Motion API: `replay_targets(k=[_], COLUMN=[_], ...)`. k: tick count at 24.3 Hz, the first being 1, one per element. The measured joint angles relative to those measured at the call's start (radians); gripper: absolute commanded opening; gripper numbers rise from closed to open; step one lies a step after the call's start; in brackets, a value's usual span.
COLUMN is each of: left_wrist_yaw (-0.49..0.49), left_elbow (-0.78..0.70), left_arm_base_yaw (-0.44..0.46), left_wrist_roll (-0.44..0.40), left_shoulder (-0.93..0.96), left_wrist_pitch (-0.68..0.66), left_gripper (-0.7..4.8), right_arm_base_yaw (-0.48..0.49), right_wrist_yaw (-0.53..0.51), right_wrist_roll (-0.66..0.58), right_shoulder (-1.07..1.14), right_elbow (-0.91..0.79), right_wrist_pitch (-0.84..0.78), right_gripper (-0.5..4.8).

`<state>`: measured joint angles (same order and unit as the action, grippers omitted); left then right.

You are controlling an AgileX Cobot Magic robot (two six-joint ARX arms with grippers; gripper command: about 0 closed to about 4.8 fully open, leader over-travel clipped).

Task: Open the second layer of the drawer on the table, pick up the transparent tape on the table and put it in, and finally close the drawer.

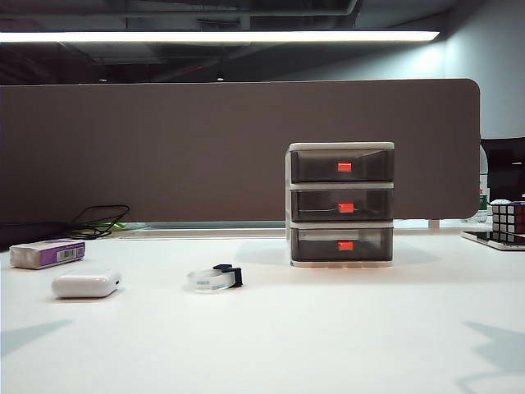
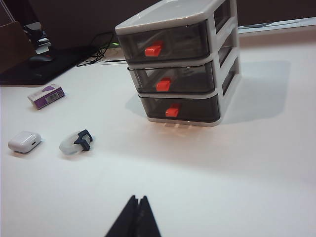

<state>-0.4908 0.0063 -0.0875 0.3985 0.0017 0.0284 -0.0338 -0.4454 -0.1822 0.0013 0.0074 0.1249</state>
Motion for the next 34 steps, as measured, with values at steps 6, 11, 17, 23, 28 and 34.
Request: replay_targets(k=[6,11,17,23,28,34], left_wrist_yaw=[-0.063,0.189,0.343,0.336,0.335,0.148], left_elbow=[0.000,0.000,0.000,0.001,0.089,0.330], left_arm_base_yaw=[-0.163,-0.489,-0.589,-0.588,-0.587,-0.587], left_wrist_roll=[-0.030,-0.098,-0.123,-0.125,-0.153,-0.172], left_shoulder=[0.000,0.001,0.046,0.340,0.834,1.311], left_wrist_pitch=[-0.101,-0.109,-0.071,0.214,0.591,0.833], left_gripper=[-0.04,-0.04,-0.04,-0.03,-0.02,-0.01], right_arm_base_yaw=[0.000,0.000,0.000,0.000,-0.001,-0.001], right_wrist_yaw=[-0.002,-0.003,-0.026,0.004,0.023,0.022], right_wrist_roll=[-0.032,-0.084,-0.171,-0.176,-0.102,-0.029], right_shoulder=[0.000,0.000,0.000,0.005,0.181,0.447], right_elbow=[0.000,0.000,0.003,0.103,0.211,0.335], right_wrist_pitch=[0.000,-0.010,-0.114,-0.103,-0.097,-0.143], right_gripper=[-0.05,-0.05,-0.05,-0.05,-0.05,-0.05])
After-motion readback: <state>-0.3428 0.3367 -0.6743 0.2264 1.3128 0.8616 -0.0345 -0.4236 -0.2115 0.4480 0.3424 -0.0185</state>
